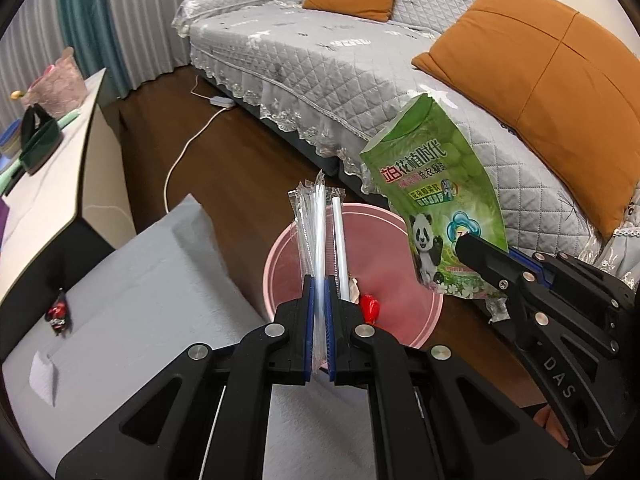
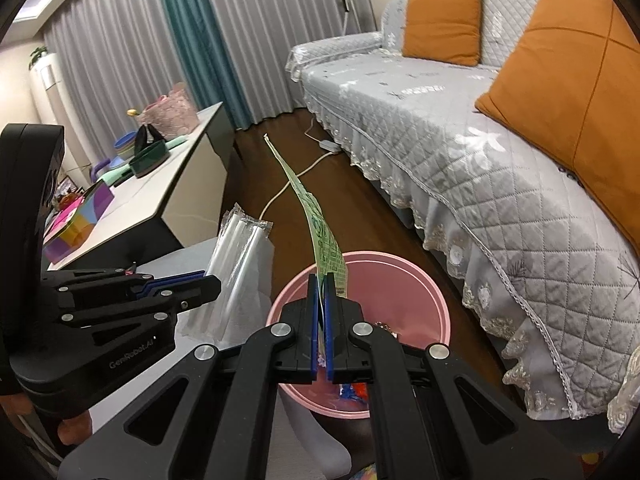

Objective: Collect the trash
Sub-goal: 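Carry the tubes and packet over the pink wastebasket and open both grippers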

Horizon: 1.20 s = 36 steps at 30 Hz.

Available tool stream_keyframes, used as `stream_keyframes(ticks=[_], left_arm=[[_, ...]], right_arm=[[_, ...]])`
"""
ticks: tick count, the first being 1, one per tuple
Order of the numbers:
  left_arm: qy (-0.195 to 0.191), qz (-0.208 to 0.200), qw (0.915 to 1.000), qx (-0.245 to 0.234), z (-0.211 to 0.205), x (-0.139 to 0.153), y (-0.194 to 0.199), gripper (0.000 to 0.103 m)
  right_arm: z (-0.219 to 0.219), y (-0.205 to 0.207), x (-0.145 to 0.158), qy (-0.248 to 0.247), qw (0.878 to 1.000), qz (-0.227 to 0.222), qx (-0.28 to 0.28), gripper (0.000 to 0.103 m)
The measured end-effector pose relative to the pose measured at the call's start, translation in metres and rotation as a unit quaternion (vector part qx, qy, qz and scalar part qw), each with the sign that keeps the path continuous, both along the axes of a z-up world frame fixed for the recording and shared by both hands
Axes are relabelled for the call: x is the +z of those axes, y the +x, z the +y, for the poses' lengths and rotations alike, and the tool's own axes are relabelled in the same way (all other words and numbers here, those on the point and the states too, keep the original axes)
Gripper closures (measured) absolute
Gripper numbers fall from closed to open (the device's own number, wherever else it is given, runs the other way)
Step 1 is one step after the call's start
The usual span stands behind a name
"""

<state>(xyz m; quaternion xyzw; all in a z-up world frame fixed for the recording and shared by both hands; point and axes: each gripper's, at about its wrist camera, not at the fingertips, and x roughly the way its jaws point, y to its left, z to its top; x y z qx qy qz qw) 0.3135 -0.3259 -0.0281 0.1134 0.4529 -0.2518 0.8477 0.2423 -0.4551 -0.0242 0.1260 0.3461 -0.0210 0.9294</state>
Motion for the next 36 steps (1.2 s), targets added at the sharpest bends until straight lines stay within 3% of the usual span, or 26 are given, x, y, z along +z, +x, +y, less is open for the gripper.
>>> stream_keyframes(ticks=[18, 32, 34, 35, 36], left_arm=[[0.006, 0.051, 0.9983, -0.026, -0.034, -0.040, 0.035, 0.098], [0.015, 0.096, 0.9949, -0.027, -0.044, -0.076, 0.055, 0.097], [0.020, 0.110, 0.9935, -0.021, -0.044, -0.083, 0.060, 0.080], [0.025, 0.114, 0.9931, -0.014, -0.043, -0.086, 0.062, 0.048], [0.030, 0.112, 0.9932, -0.006, -0.042, -0.087, 0.064, 0.023]], right_arm=[[-0.026, 0.030, -0.038, 0.037, 0.996, 0.077, -0.038, 0.100], [-0.037, 0.044, -0.055, 0.027, 0.992, 0.109, -0.061, 0.099], [-0.037, 0.047, -0.058, 0.027, 0.991, 0.114, -0.062, 0.097], [-0.037, 0.048, -0.058, 0.026, 0.991, 0.116, -0.065, 0.097], [-0.038, 0.049, -0.060, 0.022, 0.990, 0.120, -0.068, 0.093]])
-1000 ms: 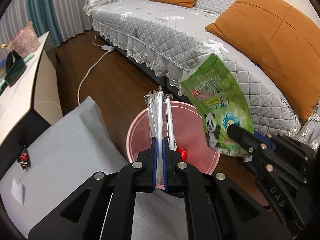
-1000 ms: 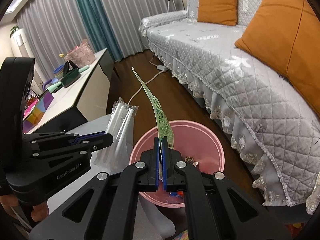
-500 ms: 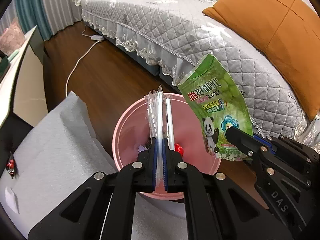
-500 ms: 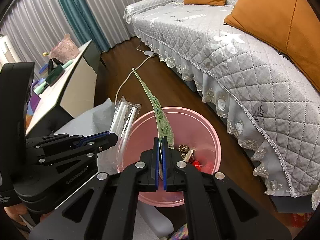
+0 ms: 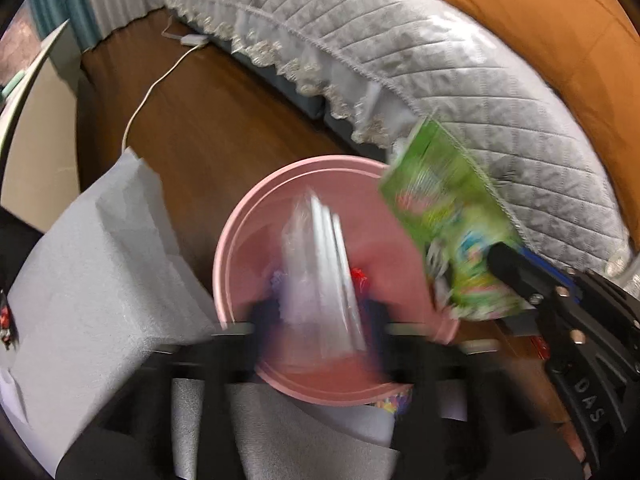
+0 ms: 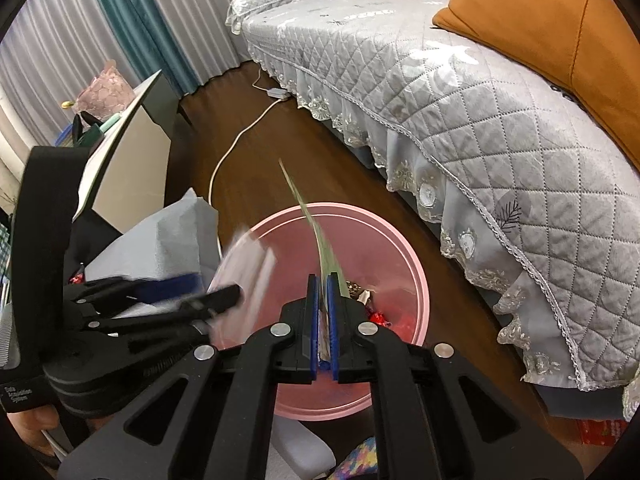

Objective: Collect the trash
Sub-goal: 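Carry the tubes and packet over the pink wastebasket and open both grippers, then move both grippers back over the remaining trash on the table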

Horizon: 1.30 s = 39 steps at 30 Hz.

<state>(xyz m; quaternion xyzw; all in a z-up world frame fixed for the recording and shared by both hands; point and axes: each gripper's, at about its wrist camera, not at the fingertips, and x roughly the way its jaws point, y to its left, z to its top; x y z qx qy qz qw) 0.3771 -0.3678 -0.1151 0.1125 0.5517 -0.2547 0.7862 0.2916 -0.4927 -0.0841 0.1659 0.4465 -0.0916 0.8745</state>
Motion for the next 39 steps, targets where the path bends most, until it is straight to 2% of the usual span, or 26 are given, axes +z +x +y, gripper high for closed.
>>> stream_keyframes(ticks=[2, 3, 4, 7, 12, 18, 25, 28, 31, 34, 39], left_arm=[[0.011, -0.025, 0.9992, 0.031, 0.007, 0.000, 0.002, 0.019], [0.012, -0.027, 0.9989, 0.037, 0.009, -0.001, 0.003, 0.019], [0.014, -0.022, 0.9988, 0.041, 0.012, -0.002, 0.005, 0.019], [0.019, -0.013, 0.9984, 0.051, 0.020, -0.005, 0.006, 0.019], [0.022, -0.027, 0.9974, 0.063, 0.031, 0.004, 0.003, 0.019], [0.029, -0.061, 0.9937, 0.089, 0.061, 0.027, -0.015, 0.019], [0.035, -0.122, 0.9825, 0.136, 0.116, 0.060, -0.050, 0.019], [0.023, -0.135, 0.9776, 0.160, 0.144, 0.076, -0.066, 0.019], [0.019, -0.151, 0.9717, 0.180, 0.172, 0.091, -0.083, 0.019], [0.026, -0.169, 0.9651, 0.198, 0.201, 0.103, -0.102, 0.019], [0.027, -0.176, 0.9578, 0.226, 0.252, 0.118, -0.129, 0.019]], right_arm=[[-0.002, 0.000, -0.001, -0.007, 1.000, 0.003, -0.014, 0.061], [-0.004, -0.001, -0.001, -0.006, 1.000, -0.002, -0.022, 0.035], [-0.006, -0.003, 0.001, -0.003, 0.999, -0.008, -0.032, 0.030], [-0.006, -0.002, 0.000, -0.003, 1.000, -0.004, -0.030, 0.024], [0.001, -0.001, 0.002, -0.007, 1.000, -0.002, -0.023, 0.013], [0.009, -0.003, 0.007, 0.005, 1.000, -0.007, -0.011, 0.010], [0.023, -0.015, 0.029, 0.018, 0.998, -0.056, 0.003, 0.009], [0.036, -0.019, 0.038, 0.013, 0.997, -0.073, 0.019, 0.007], [0.056, -0.024, 0.050, 0.007, 0.994, -0.095, 0.043, 0.007], [0.076, -0.033, 0.063, 0.020, 0.990, -0.118, 0.069, 0.007], [0.122, -0.047, 0.084, 0.009, 0.981, -0.151, 0.124, 0.007]])
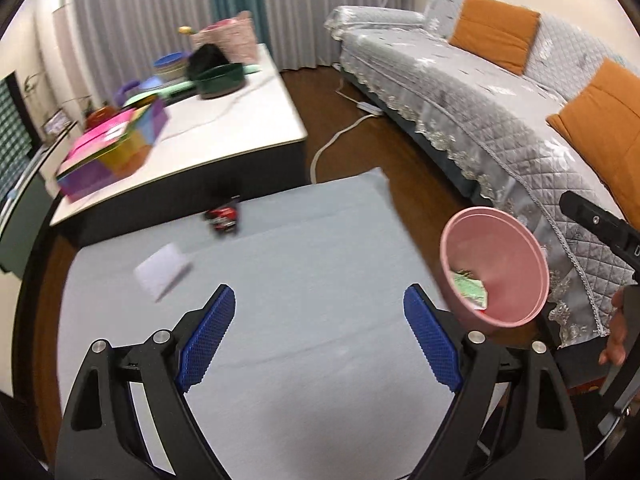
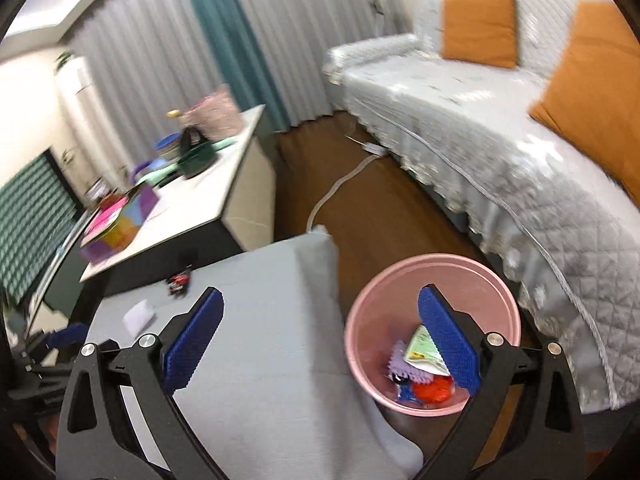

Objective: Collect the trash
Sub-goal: 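Move both grippers back over the remaining trash on the table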

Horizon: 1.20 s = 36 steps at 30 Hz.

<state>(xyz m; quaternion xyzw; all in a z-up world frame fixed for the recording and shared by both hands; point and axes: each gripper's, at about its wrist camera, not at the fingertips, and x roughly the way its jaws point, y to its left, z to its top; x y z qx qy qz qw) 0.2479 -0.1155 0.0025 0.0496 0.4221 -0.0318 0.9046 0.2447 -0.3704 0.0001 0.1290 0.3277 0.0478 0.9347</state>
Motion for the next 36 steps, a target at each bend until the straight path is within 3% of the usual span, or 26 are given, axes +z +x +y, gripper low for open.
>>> stream_keyframes(ticks=[8, 15, 20, 28, 36], left_arm=[[-0.003, -0.022, 0.9976, 0.065, 0.084, 0.016, -0.038, 0.019], [-0.008, -0.026, 0.9941, 0.105, 0.142, 0.015, -0.065, 0.019], [-0.012, -0.024, 0.9915, 0.127, 0.175, 0.012, -0.076, 0.019], [-0.007, -0.013, 0.9823, 0.187, 0.238, -0.001, -0.071, 0.019], [-0.027, 0.006, 0.9667, 0.254, 0.299, -0.018, -0.039, 0.019]], right_arm=[[0.071, -0.017, 0.012, -0.053, 0.997, -0.003, 0.063, 0.007], [0.125, -0.035, 0.016, -0.034, 0.994, 0.009, 0.105, 0.007], [0.169, -0.044, 0.017, -0.052, 0.988, 0.008, 0.148, 0.007], [0.220, -0.045, 0.012, -0.077, 0.978, 0.013, 0.191, 0.007], [0.252, -0.007, -0.003, -0.105, 0.973, 0.033, 0.201, 0.007]])
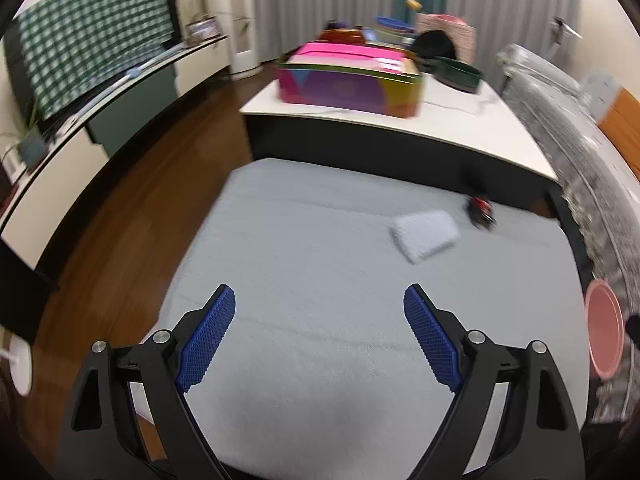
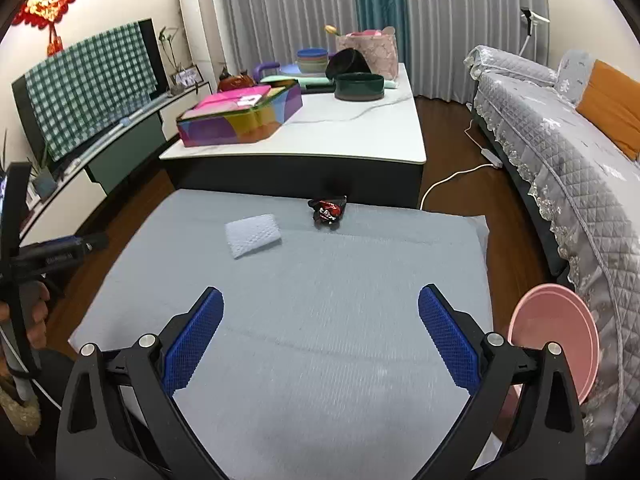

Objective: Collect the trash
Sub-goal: 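Move both grippers back over the remaining trash on the table, then grasp the red-black wrapper with the right gripper while the left gripper grasps the white foam net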

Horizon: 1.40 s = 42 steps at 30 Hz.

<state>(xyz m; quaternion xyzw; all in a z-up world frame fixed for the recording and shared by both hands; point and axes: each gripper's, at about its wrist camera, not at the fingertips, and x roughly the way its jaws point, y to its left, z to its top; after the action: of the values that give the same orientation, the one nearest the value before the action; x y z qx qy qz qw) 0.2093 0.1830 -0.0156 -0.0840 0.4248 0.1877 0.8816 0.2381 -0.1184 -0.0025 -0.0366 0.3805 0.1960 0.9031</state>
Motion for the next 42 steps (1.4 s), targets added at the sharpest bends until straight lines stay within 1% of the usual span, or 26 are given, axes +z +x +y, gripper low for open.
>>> stream_keyframes(ticks=[3, 5, 7, 9, 10, 12, 15, 17, 20, 23, 24, 26, 27, 30, 31, 35, 39, 42], left_arm=[[0.002, -0.002, 0.9996, 0.027, 0.021, -0.005, 0.015, 0.019], [0.003, -0.002, 0.9989, 0.046, 0.035, -0.012, 0.025, 0.019], [-0.006, 0.001, 0.9984, 0.056, 0.046, -0.023, 0.032, 0.019], [-0.014, 0.011, 0.9980, 0.062, 0.054, -0.035, 0.038, 0.019], [-0.021, 0.025, 0.9975, 0.063, 0.058, -0.043, 0.042, 0.019], [-0.031, 0.036, 0.9969, 0.063, 0.062, -0.049, 0.050, 0.019], [-0.030, 0.026, 0.9976, 0.057, 0.062, -0.047, 0.057, 0.019], [-0.026, 0.024, 0.9983, 0.047, 0.057, -0.047, 0.062, 0.019], [-0.027, 0.028, 0.9986, 0.035, 0.053, -0.050, 0.068, 0.019], [-0.025, 0.034, 0.9988, 0.027, 0.050, -0.052, 0.072, 0.019], [-0.025, 0.035, 0.9988, 0.025, 0.050, -0.053, 0.073, 0.019], [-0.027, 0.040, 0.9985, 0.025, 0.051, -0.056, 0.074, 0.019], [-0.030, 0.042, 0.9983, 0.026, 0.052, -0.057, 0.075, 0.019], [-0.036, 0.045, 0.9979, 0.029, 0.053, -0.060, 0.077, 0.019], [-0.036, 0.046, 0.9978, 0.030, 0.053, -0.060, 0.078, 0.019], [-0.035, 0.047, 0.9980, 0.026, 0.048, -0.061, 0.080, 0.019], [-0.026, 0.055, 0.9980, 0.015, 0.040, -0.065, 0.085, 0.019], [-0.027, 0.061, 0.9978, 0.003, 0.030, -0.069, 0.089, 0.019]], right_arm=[[0.012, 0.022, -0.008, -0.016, 1.000, 0.002, 0.002, 0.007], [0.024, 0.047, -0.018, -0.027, 1.000, 0.007, 0.001, 0.007], [0.034, 0.070, -0.028, -0.034, 0.999, 0.015, -0.003, 0.007], [0.048, 0.097, -0.043, -0.042, 0.999, 0.025, -0.004, 0.007], [0.055, 0.109, -0.050, -0.046, 0.999, 0.028, -0.005, 0.007], [0.070, 0.139, -0.071, -0.057, 0.998, 0.034, -0.009, 0.007], [0.087, 0.173, -0.097, -0.065, 0.997, 0.045, -0.009, 0.007], [0.098, 0.197, -0.119, -0.068, 0.996, 0.061, -0.012, 0.008], [0.107, 0.223, -0.141, -0.067, 0.994, 0.078, -0.025, 0.008], [0.111, 0.239, -0.153, -0.072, 0.993, 0.083, -0.035, 0.009], [0.110, 0.241, -0.155, -0.070, 0.993, 0.083, -0.038, 0.011], [0.108, 0.245, -0.156, -0.064, 0.994, 0.082, -0.043, 0.027], [0.107, 0.247, -0.158, -0.056, 0.994, 0.088, -0.041, 0.049], [0.104, 0.243, -0.157, -0.049, 0.995, 0.083, -0.031, 0.058], [0.103, 0.239, -0.156, -0.052, 0.995, 0.084, -0.029, 0.059], [0.091, 0.223, -0.148, -0.051, 0.994, 0.094, -0.035, 0.060], [0.060, 0.195, -0.129, -0.032, 0.992, 0.112, -0.041, 0.061], [0.035, 0.170, -0.110, -0.033, 0.993, 0.108, -0.039, 0.061]])
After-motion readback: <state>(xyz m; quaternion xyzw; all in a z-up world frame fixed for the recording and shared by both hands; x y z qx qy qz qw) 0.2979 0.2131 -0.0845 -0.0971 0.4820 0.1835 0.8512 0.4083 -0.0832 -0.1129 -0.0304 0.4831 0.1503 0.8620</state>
